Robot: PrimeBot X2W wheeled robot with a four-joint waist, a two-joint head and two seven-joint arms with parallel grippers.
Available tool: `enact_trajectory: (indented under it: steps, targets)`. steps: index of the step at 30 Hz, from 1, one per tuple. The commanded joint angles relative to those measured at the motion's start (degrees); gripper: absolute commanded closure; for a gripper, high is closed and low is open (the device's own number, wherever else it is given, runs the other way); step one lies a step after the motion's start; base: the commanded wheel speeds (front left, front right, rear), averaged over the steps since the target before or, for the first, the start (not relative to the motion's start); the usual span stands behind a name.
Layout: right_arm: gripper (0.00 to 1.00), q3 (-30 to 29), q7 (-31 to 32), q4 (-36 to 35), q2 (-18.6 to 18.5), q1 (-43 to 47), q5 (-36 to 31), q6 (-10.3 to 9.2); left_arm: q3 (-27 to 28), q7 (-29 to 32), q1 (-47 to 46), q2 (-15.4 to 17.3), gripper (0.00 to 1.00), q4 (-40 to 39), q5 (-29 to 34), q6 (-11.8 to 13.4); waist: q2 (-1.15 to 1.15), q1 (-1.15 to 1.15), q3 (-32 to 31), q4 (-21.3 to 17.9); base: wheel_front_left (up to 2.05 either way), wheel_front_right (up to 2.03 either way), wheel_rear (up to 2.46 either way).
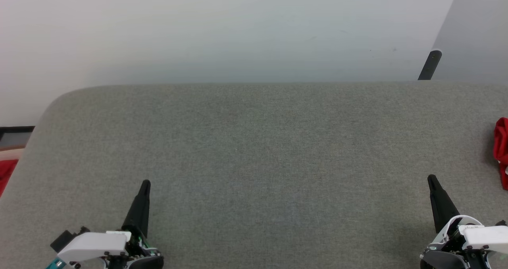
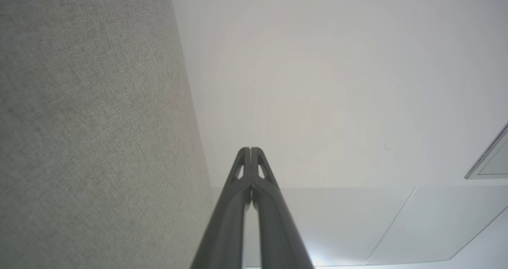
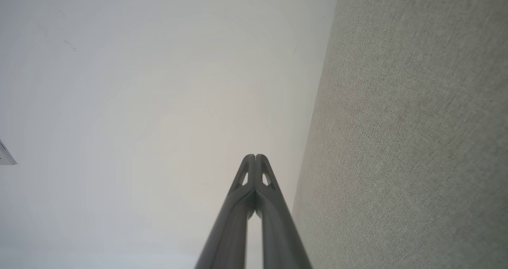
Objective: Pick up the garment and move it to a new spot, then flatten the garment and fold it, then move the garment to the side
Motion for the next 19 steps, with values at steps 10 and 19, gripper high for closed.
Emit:
enact_trajectory:
  steps: [10,19]
  targets:
    - [1.0,-0.01,0.12,-0.09,0.21,-0.14,0.24,-0.02,0.13,0.06,-0.51,0.01,1.0,-0.11,-0.2,-0.02,0.0,0.0,0.0,0.0,0.0,0.0,0.0]
    - [1.0,-0.01,0.12,-0.09,0.21,-0.14,0.24,-0.02,0.13,0.06,-0.51,0.01,1.0,-0.11,-0.2,-0.02,0.0,0.0,0.0,0.0,0.0,0.0,0.0]
